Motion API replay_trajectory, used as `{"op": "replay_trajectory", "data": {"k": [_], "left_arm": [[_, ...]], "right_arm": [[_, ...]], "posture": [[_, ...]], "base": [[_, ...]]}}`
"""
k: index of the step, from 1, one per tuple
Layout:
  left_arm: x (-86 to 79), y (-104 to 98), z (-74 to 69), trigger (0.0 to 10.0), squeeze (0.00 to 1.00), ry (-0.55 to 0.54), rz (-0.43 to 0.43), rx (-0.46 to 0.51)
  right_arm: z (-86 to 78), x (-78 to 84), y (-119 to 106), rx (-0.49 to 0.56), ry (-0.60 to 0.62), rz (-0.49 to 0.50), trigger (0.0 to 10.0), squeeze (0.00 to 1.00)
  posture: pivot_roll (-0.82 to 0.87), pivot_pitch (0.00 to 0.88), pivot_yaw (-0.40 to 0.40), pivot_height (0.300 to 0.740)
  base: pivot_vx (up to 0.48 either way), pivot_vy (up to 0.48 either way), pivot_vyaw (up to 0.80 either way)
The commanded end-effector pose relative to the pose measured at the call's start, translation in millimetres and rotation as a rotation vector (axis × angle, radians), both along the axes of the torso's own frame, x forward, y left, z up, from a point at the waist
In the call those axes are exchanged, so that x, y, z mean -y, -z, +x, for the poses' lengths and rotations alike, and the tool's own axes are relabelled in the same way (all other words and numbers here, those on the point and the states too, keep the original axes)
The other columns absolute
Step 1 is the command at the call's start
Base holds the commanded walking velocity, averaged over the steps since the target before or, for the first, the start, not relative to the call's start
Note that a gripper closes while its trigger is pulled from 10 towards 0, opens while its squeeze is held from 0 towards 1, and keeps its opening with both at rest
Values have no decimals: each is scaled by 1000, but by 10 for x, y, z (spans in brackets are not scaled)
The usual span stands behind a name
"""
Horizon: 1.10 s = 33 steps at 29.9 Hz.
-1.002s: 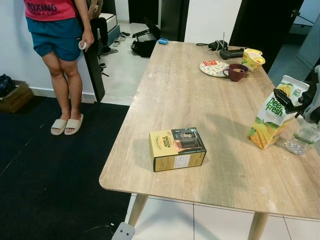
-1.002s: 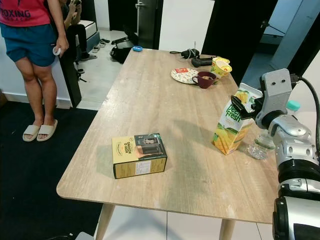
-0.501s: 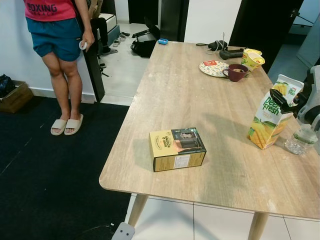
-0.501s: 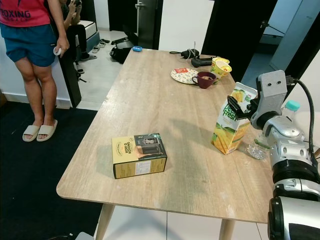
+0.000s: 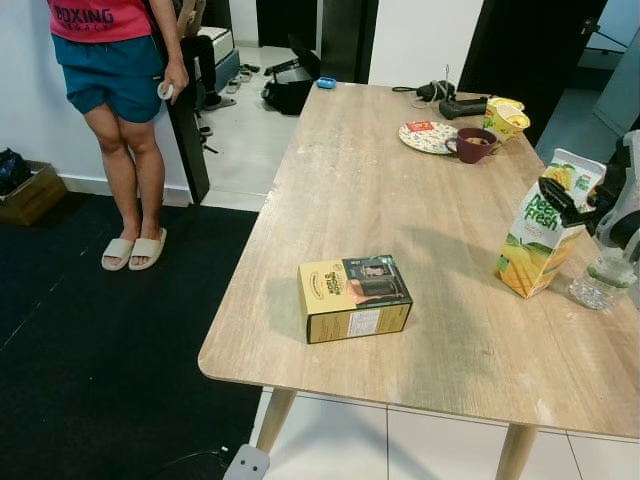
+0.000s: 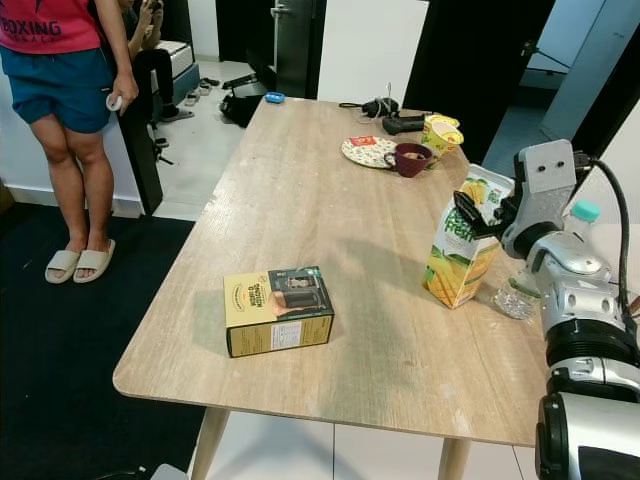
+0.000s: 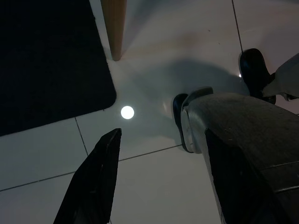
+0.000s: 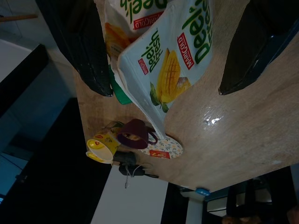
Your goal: Restocking fridge
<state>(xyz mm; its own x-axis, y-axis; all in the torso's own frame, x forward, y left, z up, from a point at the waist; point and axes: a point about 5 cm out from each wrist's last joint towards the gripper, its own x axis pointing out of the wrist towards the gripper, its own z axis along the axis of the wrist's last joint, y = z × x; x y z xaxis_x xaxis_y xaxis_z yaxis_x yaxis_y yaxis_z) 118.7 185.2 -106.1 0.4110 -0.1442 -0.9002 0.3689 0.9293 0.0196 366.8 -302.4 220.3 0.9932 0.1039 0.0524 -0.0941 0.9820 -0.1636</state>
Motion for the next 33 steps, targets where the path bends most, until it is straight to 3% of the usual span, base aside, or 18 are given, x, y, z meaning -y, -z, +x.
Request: {"op": "replay_trajectory", "data": {"k": [1,12,20,30,31,32,33], "left_arm": [[111,94,-292,10000,0,18,-29,-112],[86,98,-318,10000,0,12,-22,-118],[92,101,-332,10000,0,10,-24,-122],[112,103,-330,10000,0,11,-28,-120],[114,103,-330,10000,0,10,-29,-119],[116,103,-331,10000,0,10,-29,-119],[116,103,-331,10000,0,9,-29,-119]], "right_arm": [[52,-96,-20,6,-10,-4,10000,0],[99,-146,43,-43,31,-71,10000,0],[83,-81,94,-84,88,-129,10000,0],[102,-89,101,-84,117,-113,10000,0],[110,-98,88,-76,117,-102,7922,0],[112,-99,81,-72,118,-97,4549,0],[114,-100,75,-68,119,-92,2549,0]], "posture": [[52,0,-128,740],[59,0,-129,740],[53,0,-125,740],[54,0,-127,740],[55,0,-127,740],[56,0,-128,740],[56,0,-128,740]], "base": [[0,0,0],[0,0,0],[0,0,0],[0,0,0],[0,0,0],[0,0,0],[0,0,0]]}}
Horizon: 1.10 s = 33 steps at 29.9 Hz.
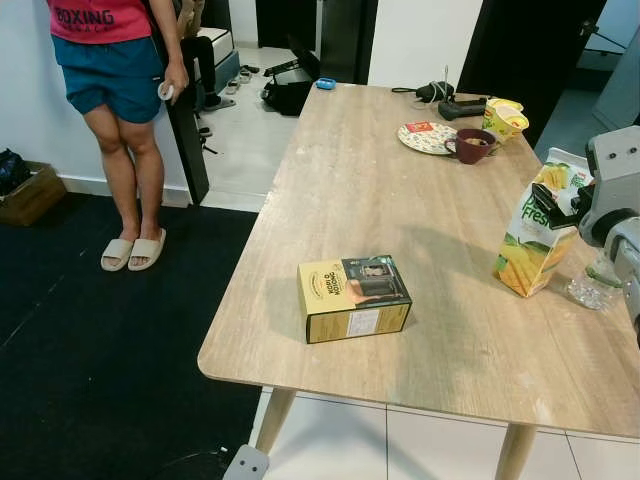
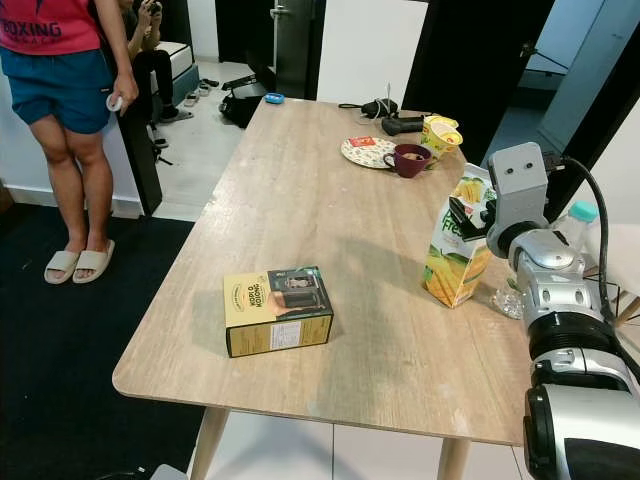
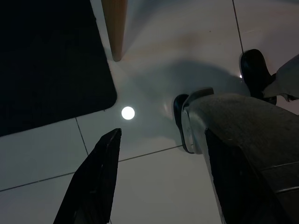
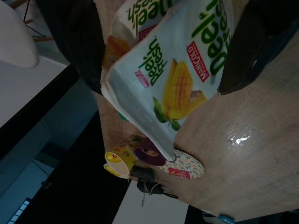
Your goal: Restocking fridge
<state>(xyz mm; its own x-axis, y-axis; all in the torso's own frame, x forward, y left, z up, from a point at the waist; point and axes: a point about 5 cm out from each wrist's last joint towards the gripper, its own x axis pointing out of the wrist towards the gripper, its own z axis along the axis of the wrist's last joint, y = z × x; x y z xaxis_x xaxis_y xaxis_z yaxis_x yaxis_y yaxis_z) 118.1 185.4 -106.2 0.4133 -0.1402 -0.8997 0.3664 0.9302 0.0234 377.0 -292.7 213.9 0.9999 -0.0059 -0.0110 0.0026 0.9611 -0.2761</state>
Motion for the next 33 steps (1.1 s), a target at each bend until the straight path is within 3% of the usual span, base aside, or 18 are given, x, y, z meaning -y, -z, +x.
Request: {"op": "replay_trajectory", "data": {"k": [1,2,17,22,25,26,28,33], "left_arm": [[119,102,-325,10000,0,12,-33,-121],[118,102,-326,10000,0,11,-32,-122],[113,104,-334,10000,0,9,-30,-125],[117,102,-321,10000,0,10,-30,-122],[118,101,-313,10000,0,11,-29,-122],[119,100,-310,10000,0,11,-29,-121],[119,100,-309,10000,0,11,-29,-121],[125,100,-306,10000,0,12,-30,-121]], "right_arm": [[11,-3,11,-8,8,26,2549,0],[13,-3,6,-5,10,31,0,0],[3,75,-16,-9,51,51,0,0],[-13,122,-74,4,2,164,0,0],[-46,64,-204,74,-192,298,0,0],[-96,-4,-284,111,-349,365,0,0],[-115,-27,-304,120,-396,376,0,0],[-389,-286,-372,151,-798,430,0,0]], "posture": [[56,0,-128,740],[56,0,-128,740],[54,0,-127,740],[51,0,-125,740],[48,0,-124,740],[46,0,-123,740],[46,0,-123,740],[42,0,-123,740]], "base": [[0,0,0],[0,0,0],[0,0,0],[0,0,0],[0,0,0],[0,0,0],[0,0,0],[0,0,0]]}}
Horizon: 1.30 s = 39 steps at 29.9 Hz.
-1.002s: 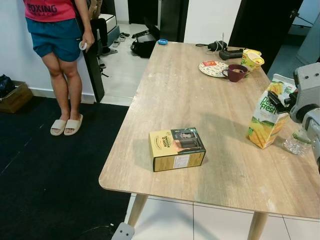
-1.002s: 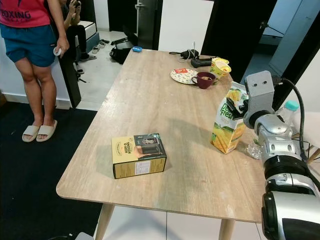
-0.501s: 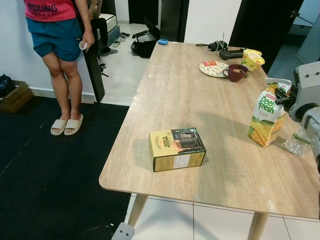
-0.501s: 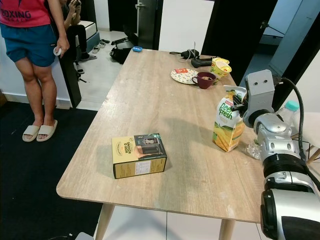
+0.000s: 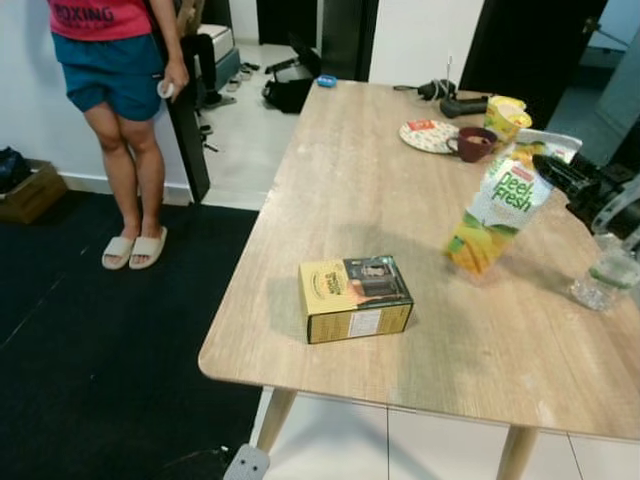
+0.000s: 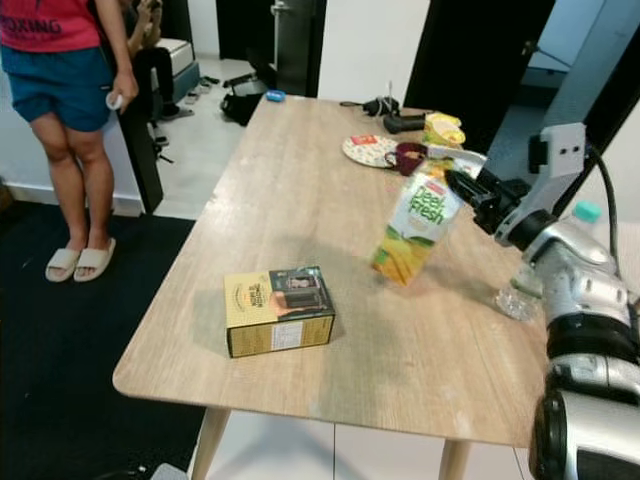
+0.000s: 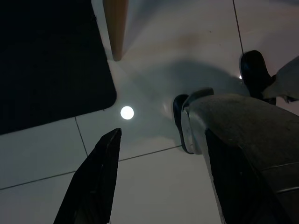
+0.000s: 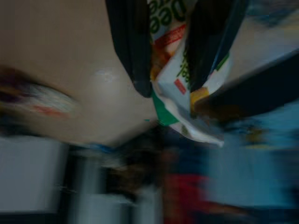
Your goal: Restocking fridge
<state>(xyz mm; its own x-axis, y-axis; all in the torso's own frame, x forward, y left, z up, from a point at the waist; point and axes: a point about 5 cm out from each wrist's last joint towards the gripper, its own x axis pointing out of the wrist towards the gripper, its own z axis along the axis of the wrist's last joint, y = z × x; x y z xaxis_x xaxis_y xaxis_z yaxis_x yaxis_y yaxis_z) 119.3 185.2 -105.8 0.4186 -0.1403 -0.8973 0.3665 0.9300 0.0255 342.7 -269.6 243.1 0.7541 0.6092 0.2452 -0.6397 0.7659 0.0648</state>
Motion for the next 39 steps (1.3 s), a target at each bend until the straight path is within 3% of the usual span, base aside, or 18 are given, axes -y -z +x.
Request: {"op": "replay_trajectory", "data": {"k": [1,6,18,31,35,39], "left_arm": [[123,104,-318,10000,0,12,-30,-127],[128,105,-319,10000,0,16,-31,-129],[119,101,-304,10000,0,20,-25,-126],[129,105,-313,10000,0,18,-26,-130],[126,104,-311,10000,0,18,-25,-129],[126,103,-307,10000,0,17,-25,-128]], "right_arm": [[-45,-55,-80,32,-77,16,0,0],[-293,-276,-106,73,-341,87,0,0],[-368,-349,-136,84,-386,127,0,0],[-184,-123,-150,61,-97,134,0,0],[-100,-22,-137,41,29,114,0,0],[-12,108,-78,-1,193,26,0,0]], "posture": [[42,0,-123,740],[37,0,-120,740],[39,0,-120,740],[38,0,-117,740],[38,0,-117,740],[38,0,-117,740]], "base": [[0,0,0],[0,0,0],[0,0,0],[0,0,0],[0,0,0],[0,0,0]]}}
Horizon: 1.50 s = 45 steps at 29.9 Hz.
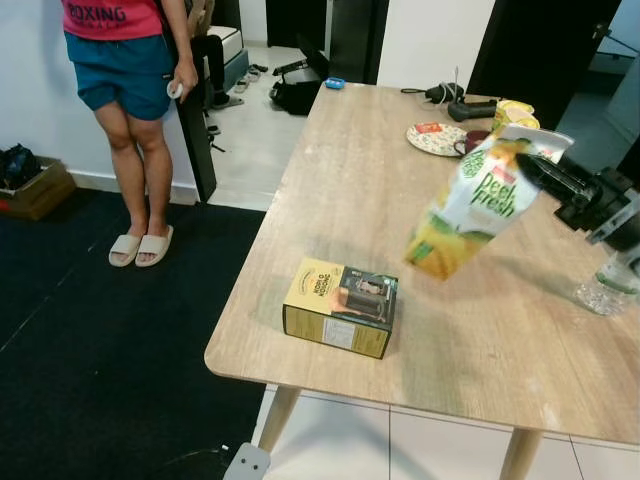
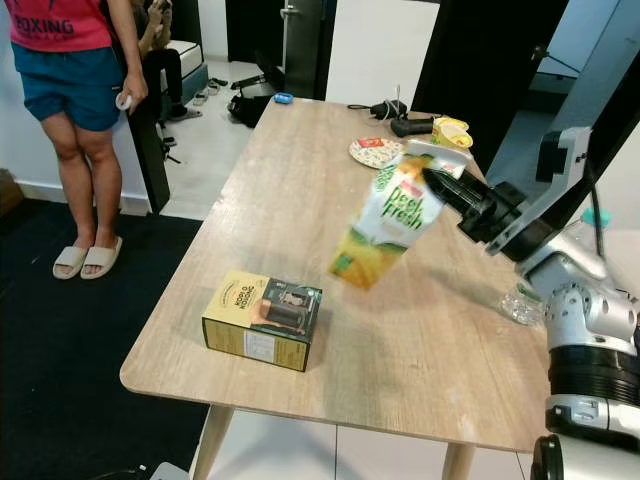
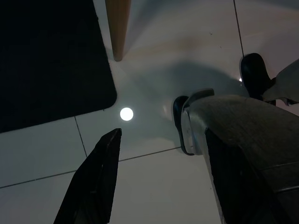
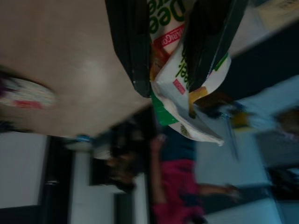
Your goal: Restocking fridge
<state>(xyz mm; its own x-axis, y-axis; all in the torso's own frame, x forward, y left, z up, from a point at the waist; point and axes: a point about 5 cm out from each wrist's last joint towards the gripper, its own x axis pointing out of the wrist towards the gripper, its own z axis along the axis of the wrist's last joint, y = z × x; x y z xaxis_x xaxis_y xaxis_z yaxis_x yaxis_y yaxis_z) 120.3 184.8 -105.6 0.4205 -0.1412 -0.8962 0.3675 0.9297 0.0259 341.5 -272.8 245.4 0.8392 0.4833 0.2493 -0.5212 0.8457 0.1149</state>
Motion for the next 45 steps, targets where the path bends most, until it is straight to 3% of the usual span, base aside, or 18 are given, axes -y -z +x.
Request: {"op": "replay_trajectory", "data": {"k": [1,3,5,10,13,16,17,18,19,20,21,22,23,29,31,35,41,45], "left_arm": [[122,105,-315,10000,0,16,-25,-130],[123,105,-312,10000,0,16,-26,-129],[123,104,-312,10000,0,15,-26,-129],[123,105,-316,10000,0,15,-27,-130],[119,106,-320,10000,0,17,-25,-131],[119,106,-319,10000,0,17,-25,-131],[118,105,-318,10000,0,16,-26,-130],[118,105,-315,10000,0,16,-26,-130],[118,105,-315,10000,0,16,-26,-130],[117,104,-314,10000,0,16,-26,-129],[117,104,-311,10000,0,17,-26,-129],[116,103,-309,10000,0,17,-26,-128],[113,102,-304,10000,0,17,-25,-127],[109,100,-297,10000,0,17,-23,-126],[109,100,-297,10000,0,17,-23,-126],[119,100,-295,10000,0,17,-27,-126],[126,101,-295,10000,0,18,-28,-125],[124,101,-296,10000,0,19,-27,-125]], "right_arm": [[30,166,-26,-4,133,-43,0,0],[52,318,-18,-23,250,-41,0,0],[44,398,-51,-14,288,-14,0,0],[11,505,-173,41,304,83,0,0],[-27,613,-331,124,293,292,0,0],[-37,660,-385,153,291,376,0,0],[-50,710,-428,173,294,446,2471,0],[-68,780,-488,203,310,525,3451,0],[-68,780,-488,203,310,525,3451,0],[-84,837,-535,227,324,587,3529,0],[-102,900,-580,251,350,642,8824,0],[-117,956,-613,267,383,680,8824,0],[-171,1122,-661,286,499,749,10000,0],[-312,1398,-714,301,721,823,10000,0],[-331,1426,-719,305,737,836,10000,0],[-535,1671,-695,332,934,895,10000,0],[-756,1895,-632,348,1094,972,10000,0],[-876,1986,-611,362,1177,962,10000,0]], "posture": [[38,0,-117,740],[39,0,-117,740],[39,0,-117,740],[38,0,-115,740],[37,0,-115,740],[39,0,-115,740],[39,0,-115,740],[40,0,-113,740],[40,0,-113,740],[40,0,-113,740],[41,0,-113,740],[41,0,-113,740],[41,0,-113,740],[41,0,-114,740],[41,0,-114,740],[40,0,-114,740],[43,0,-116,740],[44,0,-115,740]], "base": [[0,0,0],[0,0,0],[0,0,0],[0,0,0],[0,0,0],[0,0,0],[0,0,0],[0,0,0],[0,0,0],[0,0,0],[0,0,0],[0,0,0],[0,0,0],[0,0,0],[0,0,0],[0,0,0],[0,0,0],[0,0,0]]}}
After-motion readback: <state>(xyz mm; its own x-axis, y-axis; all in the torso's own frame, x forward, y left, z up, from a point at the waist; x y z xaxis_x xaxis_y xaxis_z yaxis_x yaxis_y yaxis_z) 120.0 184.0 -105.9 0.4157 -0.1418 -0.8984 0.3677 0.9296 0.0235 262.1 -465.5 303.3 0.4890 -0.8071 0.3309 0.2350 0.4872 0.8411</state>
